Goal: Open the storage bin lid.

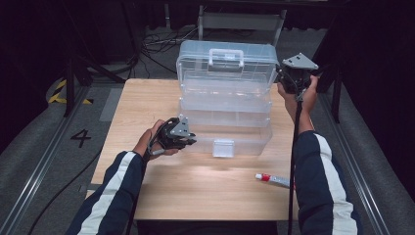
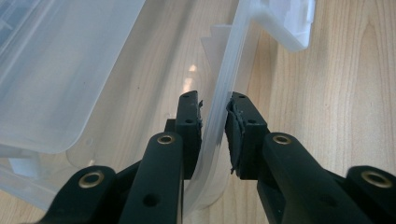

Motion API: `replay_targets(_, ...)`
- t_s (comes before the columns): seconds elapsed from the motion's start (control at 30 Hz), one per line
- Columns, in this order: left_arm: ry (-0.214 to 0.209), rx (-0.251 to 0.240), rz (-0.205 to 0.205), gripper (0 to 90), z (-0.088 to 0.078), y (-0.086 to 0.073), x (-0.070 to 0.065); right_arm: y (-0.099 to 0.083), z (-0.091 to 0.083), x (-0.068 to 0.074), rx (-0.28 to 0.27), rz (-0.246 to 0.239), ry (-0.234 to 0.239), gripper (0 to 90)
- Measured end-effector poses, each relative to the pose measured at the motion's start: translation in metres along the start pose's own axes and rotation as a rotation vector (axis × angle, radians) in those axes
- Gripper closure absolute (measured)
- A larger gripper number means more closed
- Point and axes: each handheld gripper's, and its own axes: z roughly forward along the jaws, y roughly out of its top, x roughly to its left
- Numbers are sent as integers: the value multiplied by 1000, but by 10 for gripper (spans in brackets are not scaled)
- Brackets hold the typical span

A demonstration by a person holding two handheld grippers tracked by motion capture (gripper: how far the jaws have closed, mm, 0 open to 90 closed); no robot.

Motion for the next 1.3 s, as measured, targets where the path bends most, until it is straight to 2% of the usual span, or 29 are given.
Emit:
replay_targets(0.4,-13,-8,4,768,0,-1,2,9,12,-6,34,25,17,853)
replay_targets(0.87,0,-5,-3,763,-1,-3,3,14,31,-13,47,101,38,854)
replay_targets(0.93,1,-7,-3,763,-1,-3,3,14,34,-14,50,93,40,853)
replay_targets(1.3,-5,-1,0,764,-1,-2,3,18,48,-19,72,113,57,852)
